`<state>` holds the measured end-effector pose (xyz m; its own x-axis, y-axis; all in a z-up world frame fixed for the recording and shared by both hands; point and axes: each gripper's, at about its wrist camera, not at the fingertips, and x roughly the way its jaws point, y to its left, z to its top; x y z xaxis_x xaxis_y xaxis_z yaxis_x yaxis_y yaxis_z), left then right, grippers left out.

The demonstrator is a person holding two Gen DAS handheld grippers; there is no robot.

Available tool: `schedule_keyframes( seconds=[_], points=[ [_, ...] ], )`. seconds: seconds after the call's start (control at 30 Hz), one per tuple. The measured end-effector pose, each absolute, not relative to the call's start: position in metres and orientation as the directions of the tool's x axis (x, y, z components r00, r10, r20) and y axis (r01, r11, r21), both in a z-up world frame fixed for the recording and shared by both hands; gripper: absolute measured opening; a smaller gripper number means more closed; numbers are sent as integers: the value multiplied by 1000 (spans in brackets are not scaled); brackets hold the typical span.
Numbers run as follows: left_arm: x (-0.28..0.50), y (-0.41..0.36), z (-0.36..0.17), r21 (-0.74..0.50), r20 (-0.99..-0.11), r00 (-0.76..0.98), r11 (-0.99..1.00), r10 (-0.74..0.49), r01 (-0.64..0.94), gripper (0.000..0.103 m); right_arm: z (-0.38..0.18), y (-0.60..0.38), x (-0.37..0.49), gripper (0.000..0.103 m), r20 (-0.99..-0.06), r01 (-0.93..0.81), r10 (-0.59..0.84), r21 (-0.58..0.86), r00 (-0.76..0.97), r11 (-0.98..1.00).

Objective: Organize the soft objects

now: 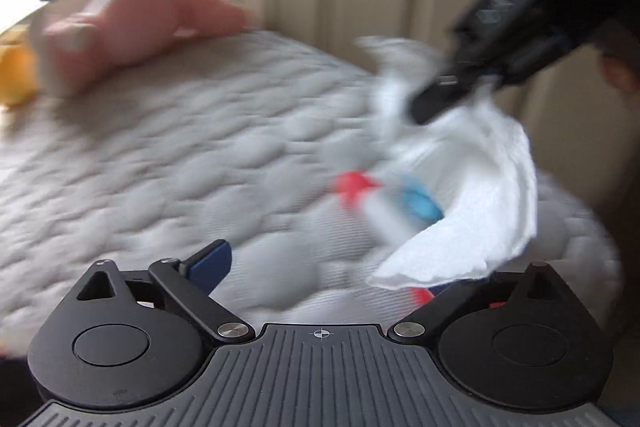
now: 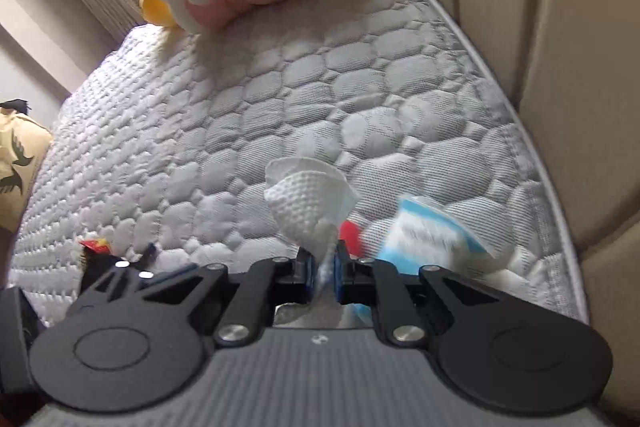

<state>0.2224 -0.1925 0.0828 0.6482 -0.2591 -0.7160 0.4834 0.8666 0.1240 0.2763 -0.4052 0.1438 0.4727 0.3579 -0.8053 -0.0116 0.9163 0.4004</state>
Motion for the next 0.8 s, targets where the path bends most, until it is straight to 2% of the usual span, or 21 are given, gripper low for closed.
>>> schedule_keyframes(
  seconds=[0.13, 0.23, 0.27, 0.33, 0.47, 0.57, 0.67, 0.73, 0.8],
  points=[
    [228, -115, 83, 338, -686, 717, 927, 126, 160, 101, 142, -362, 285, 12, -798, -83, 417, 426, 435, 901],
    [228, -48, 77, 375, -701, 632, 924, 332, -71, 101, 133, -326, 287, 12, -802, -128, 455, 442, 386, 888],
    [222, -24, 80, 337, -711, 606, 929, 357, -152, 101, 129, -316, 286, 12, -805, -137, 464, 447, 368, 884],
    [202, 16, 86, 196, -736, 593, 942, 325, -273, 101, 120, -297, 285, 12, -814, -152, 477, 453, 331, 879],
    [182, 41, 84, 78, -787, 579, 965, 214, -251, 99, 101, -268, 283, 12, -843, -168, 472, 442, 259, 881],
    [191, 27, 81, 85, -783, 602, 985, 158, -148, 65, 95, -256, 281, 15, -853, -183, 466, 432, 234, 883],
    [207, 17, 75, 100, -788, 599, 990, 143, -105, 65, 90, -245, 279, 15, -862, -198, 461, 424, 212, 884],
    [213, 16, 71, 85, -794, 597, 993, 118, -84, 57, 88, -240, 278, 15, -865, -207, 458, 419, 203, 884],
    [217, 15, 73, 24, -808, 587, 999, 48, -48, 23, 89, -241, 277, 15, -865, -208, 457, 417, 208, 885]
  ],
)
